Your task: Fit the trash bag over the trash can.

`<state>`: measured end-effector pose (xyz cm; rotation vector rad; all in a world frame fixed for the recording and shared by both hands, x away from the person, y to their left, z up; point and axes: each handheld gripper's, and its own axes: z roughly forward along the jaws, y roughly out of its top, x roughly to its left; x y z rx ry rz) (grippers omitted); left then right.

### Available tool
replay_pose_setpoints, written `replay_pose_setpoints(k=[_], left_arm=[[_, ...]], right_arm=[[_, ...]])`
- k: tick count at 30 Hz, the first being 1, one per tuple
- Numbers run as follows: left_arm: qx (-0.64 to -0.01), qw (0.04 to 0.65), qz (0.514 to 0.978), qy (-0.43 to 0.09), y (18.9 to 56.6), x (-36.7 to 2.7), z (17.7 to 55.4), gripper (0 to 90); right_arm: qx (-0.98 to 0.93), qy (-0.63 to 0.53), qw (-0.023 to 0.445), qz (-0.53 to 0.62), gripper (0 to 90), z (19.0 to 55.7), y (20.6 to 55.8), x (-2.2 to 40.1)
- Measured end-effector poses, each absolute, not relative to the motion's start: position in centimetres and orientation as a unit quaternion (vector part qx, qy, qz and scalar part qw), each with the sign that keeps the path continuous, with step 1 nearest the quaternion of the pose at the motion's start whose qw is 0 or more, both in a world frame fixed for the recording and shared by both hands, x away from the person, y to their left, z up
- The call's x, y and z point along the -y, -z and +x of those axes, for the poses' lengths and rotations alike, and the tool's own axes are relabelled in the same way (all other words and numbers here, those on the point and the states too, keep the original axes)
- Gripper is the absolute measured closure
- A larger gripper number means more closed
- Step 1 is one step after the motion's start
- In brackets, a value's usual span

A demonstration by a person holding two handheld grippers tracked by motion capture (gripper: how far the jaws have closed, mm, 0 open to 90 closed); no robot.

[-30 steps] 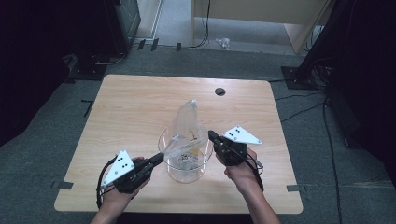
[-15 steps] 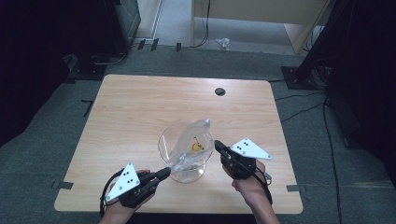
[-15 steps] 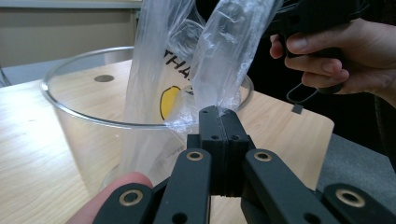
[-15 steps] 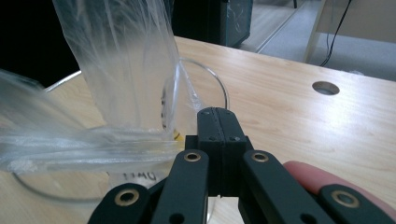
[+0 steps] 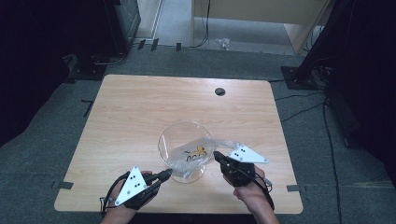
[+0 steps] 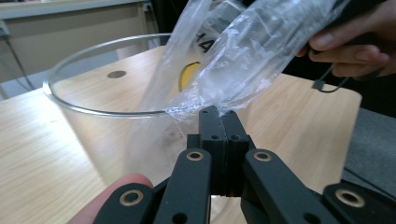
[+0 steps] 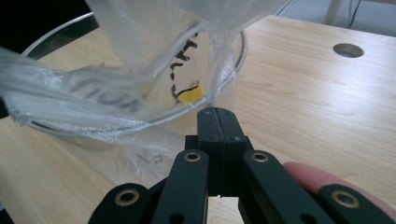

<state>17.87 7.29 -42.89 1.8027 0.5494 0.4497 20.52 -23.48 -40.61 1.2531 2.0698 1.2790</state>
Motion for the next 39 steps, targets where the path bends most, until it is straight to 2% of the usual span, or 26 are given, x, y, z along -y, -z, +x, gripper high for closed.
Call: replay_pose_setpoints(k=[2, 3, 6, 12, 16, 21, 24, 29, 31, 37, 39], left_arm=[[-0.242, 0.564, 0.765, -0.196, 42.8, -7.7, 18.1, 90.0], [-0.248, 0.563, 0.763, -0.199, 42.7, -7.9, 18.2, 90.0], [-0.259, 0.569, 0.754, -0.201, 42.4, -8.7, 18.7, 90.0], [-0.262, 0.561, 0.754, -0.22, 41.5, -9.5, 19.9, 90.0], [-0.265, 0.56, 0.755, -0.217, 41.4, -10.1, 20.5, 89.9], [-0.261, 0.562, 0.757, -0.21, 41.4, -10.6, 20.7, 89.8], [-0.259, 0.561, 0.757, -0.211, 41.4, -10.6, 20.6, 89.7], [-0.258, 0.561, 0.758, -0.212, 41.4, -10.7, 20.5, 89.4], [-0.259, 0.561, 0.757, -0.213, 41.4, -10.9, 20.4, 89.3], [-0.265, 0.563, 0.754, -0.211, 41.5, -11.5, 20.4, 89.6], [-0.263, 0.566, 0.754, -0.207, 41.5, -11.6, 20.3, 89.8]], right_arm=[[-0.741, -0.46, 0.199, 0.446, 90.0, 20.5, 40.5, 23.4], [-0.74, -0.466, 0.194, 0.445, 86.7, 20.4, 40.4, 23.4], [-0.729, -0.502, 0.179, 0.429, 69.0, 20.4, 40.1, 23.9], [-0.718, -0.537, 0.178, 0.405, 51.5, 20.4, 38.8, 24.5], [-0.715, -0.547, 0.188, 0.392, 46.2, 20.4, 37.8, 24.5], [-0.707, -0.56, 0.202, 0.381, 44.7, 21.1, 35.8, 24.3], [-0.706, -0.562, 0.203, 0.38, 45.2, 22.1, 34.8, 23.8], [-0.718, -0.538, 0.171, 0.407, 53.1, 23.8, 35.1, 22.4], [-0.722, -0.526, 0.164, 0.418, 59.7, 24.1, 35.6, 22.1], [-0.724, -0.522, 0.141, 0.428, 88.4, 24.2, 36.8, 22.3], [-0.72, -0.524, 0.146, 0.431, 90.0, 24.1, 36.8, 22.5]])
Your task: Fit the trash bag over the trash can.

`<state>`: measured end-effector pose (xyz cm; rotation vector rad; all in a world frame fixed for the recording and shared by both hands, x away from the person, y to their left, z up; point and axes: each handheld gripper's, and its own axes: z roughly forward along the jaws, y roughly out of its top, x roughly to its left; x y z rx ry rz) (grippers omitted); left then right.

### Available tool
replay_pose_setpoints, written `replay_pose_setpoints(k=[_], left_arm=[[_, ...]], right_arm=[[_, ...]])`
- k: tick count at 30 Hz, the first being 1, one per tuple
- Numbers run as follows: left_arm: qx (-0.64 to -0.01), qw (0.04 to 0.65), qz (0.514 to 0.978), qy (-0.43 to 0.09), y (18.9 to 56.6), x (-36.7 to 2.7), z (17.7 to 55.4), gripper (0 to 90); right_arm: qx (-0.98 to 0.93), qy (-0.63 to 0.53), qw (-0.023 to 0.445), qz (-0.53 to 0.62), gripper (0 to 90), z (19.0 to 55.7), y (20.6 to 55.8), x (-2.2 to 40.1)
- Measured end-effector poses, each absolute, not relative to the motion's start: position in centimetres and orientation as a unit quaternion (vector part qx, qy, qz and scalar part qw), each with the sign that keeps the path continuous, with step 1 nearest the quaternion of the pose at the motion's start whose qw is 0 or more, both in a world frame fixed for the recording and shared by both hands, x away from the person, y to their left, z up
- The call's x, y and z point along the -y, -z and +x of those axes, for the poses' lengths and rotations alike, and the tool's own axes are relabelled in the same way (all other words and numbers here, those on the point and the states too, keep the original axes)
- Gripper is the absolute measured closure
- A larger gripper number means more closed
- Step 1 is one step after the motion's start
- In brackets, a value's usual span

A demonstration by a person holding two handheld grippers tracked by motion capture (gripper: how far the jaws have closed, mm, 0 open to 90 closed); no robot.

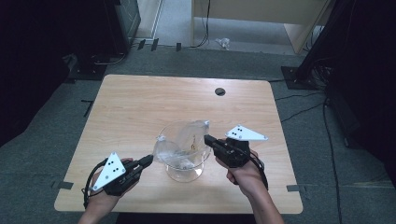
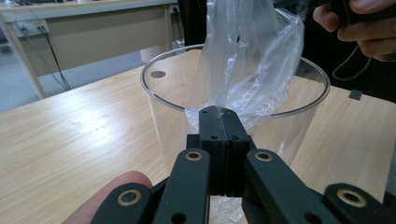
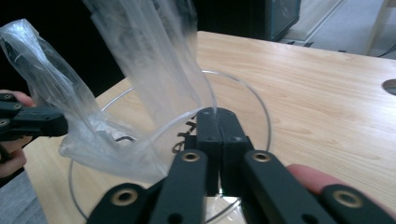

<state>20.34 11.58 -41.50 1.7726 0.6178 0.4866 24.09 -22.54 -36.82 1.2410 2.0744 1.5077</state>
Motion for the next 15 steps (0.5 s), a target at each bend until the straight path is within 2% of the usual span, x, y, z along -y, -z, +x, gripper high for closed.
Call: replay_pose_setpoints(k=[8, 12, 13, 15], left_arm=[[-0.183, 0.585, 0.766, -0.195, 41.6, -11.4, 18.8, 90.0], [-0.164, 0.581, 0.777, -0.18, 41.9, -11.0, 18.6, 89.9], [-0.16, 0.584, 0.778, -0.168, 42.0, -11.1, 18.7, 86.7], [-0.158, 0.587, 0.776, -0.167, 42.0, -11.4, 18.7, 69.5]], right_arm=[[-0.69, -0.527, 0.179, 0.462, 90.0, 24.0, 36.8, 23.7], [-0.685, -0.52, 0.197, 0.471, 90.0, 24.1, 37.1, 23.6], [-0.685, -0.52, 0.199, 0.47, 90.0, 24.1, 37.2, 23.5], [-0.687, -0.518, 0.205, 0.466, 90.0, 24.1, 37.2, 23.5]])
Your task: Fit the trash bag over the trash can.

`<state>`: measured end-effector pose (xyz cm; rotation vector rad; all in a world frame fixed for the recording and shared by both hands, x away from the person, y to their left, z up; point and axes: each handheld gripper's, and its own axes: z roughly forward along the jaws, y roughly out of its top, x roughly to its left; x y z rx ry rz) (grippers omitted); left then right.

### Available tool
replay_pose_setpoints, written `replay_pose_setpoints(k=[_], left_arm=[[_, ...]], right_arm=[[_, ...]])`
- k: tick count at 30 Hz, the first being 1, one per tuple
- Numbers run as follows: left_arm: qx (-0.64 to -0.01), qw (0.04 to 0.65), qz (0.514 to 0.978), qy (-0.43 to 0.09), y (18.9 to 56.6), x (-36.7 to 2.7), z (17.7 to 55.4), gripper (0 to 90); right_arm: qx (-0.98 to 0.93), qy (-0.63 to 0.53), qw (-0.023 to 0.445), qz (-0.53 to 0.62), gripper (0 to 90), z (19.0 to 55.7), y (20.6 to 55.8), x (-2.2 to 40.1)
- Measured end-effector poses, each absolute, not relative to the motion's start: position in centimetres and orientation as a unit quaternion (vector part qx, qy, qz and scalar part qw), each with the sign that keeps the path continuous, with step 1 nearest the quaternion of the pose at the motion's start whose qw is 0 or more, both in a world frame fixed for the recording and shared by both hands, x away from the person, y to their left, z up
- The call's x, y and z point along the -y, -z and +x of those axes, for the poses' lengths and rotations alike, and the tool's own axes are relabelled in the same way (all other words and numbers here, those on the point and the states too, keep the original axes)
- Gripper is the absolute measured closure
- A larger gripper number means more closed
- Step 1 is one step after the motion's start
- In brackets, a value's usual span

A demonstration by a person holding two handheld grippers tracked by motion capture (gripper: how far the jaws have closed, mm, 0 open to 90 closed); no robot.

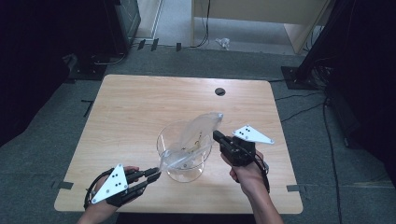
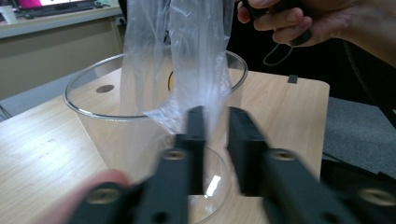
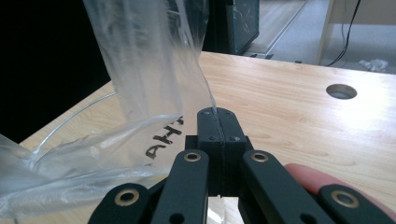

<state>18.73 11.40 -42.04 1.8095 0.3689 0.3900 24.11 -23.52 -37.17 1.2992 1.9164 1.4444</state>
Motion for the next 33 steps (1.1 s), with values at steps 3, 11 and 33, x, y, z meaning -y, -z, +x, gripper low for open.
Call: replay_pose_setpoints(k=[3, 11, 33], left_arm=[[-0.159, 0.608, 0.763, -0.151, 41.9, -12.6, 19.0, 56.6], [-0.243, 0.642, 0.705, -0.177, 41.6, -16.4, 21.2, 58.2], [-0.248, 0.598, 0.752, -0.122, 37.3, -6.3, 24.1, 54.2]], right_arm=[[-0.691, -0.517, 0.207, 0.461, 90.0, 24.1, 37.2, 23.7], [-0.702, -0.518, 0.206, 0.444, 90.0, 23.9, 37.2, 23.9], [-0.714, -0.534, 0.197, 0.407, 90.0, 23.3, 36.9, 20.8]])
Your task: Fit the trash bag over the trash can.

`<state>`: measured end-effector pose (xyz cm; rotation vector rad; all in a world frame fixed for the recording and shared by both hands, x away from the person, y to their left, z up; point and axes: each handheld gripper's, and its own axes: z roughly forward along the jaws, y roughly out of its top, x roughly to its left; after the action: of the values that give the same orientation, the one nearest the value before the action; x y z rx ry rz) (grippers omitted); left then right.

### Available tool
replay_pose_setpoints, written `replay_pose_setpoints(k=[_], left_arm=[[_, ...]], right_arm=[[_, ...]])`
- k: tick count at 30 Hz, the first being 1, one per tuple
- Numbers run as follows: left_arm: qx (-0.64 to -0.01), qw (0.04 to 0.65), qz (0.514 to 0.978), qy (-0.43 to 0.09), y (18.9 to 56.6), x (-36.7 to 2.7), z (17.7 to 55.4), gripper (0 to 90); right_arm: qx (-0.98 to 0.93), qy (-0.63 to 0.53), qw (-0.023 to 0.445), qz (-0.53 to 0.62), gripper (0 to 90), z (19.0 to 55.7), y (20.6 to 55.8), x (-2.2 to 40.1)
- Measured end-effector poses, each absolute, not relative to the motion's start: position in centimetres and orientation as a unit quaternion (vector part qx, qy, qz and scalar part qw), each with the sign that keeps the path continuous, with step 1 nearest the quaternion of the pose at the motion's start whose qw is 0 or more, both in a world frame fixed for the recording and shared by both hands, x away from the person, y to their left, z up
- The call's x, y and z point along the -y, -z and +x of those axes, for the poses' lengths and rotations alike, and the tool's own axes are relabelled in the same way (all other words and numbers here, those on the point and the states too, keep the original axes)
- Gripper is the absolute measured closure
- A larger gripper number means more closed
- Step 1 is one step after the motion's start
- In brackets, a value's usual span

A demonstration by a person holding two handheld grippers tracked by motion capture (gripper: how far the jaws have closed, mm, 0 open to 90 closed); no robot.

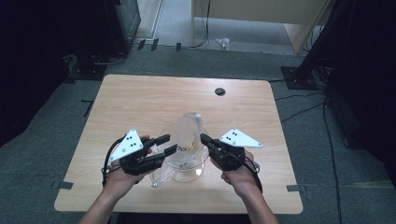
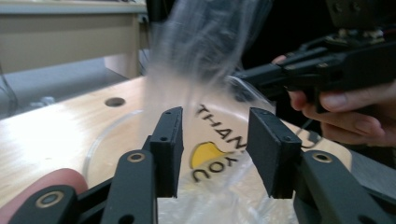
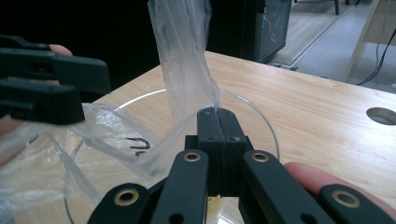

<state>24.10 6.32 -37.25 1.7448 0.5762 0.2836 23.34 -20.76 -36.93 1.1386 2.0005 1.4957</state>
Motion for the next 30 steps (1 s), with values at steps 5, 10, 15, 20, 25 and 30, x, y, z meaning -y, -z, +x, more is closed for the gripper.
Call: replay_pose_setpoints(k=[5, 10, 15, 20, 25, 30], left_arm=[[-0.221, 0.578, 0.779, -0.103, 37.5, -5.3, 23.8, 48.2], [-0.224, 0.547, 0.8, -0.102, 37.8, -4.6, 23.9, 50.6], [-0.249, 0.524, 0.808, -0.106, 38.1, -5.0, 24.1, 76.5], [-0.284, 0.534, 0.789, -0.107, 38.0, -6.7, 24.3, 88.6], [-0.326, 0.541, 0.771, -0.084, 38.6, -9.1, 24.5, 89.5], [-0.357, 0.555, 0.748, -0.072, 39.1, -11.2, 24.4, 89.8]], right_arm=[[-0.715, -0.535, 0.196, 0.405, 90.0, 23.4, 37.0, 20.2], [-0.714, -0.536, 0.195, 0.406, 90.0, 23.4, 37.0, 19.9], [-0.711, -0.536, 0.199, 0.41, 90.0, 23.0, 36.9, 20.5], [-0.707, -0.525, 0.207, 0.426, 90.0, 22.4, 37.3, 21.8], [-0.709, -0.509, 0.208, 0.441, 90.0, 21.7, 38.2, 23.0], [-0.721, -0.486, 0.216, 0.444, 90.0, 21.0, 38.6, 23.7]])
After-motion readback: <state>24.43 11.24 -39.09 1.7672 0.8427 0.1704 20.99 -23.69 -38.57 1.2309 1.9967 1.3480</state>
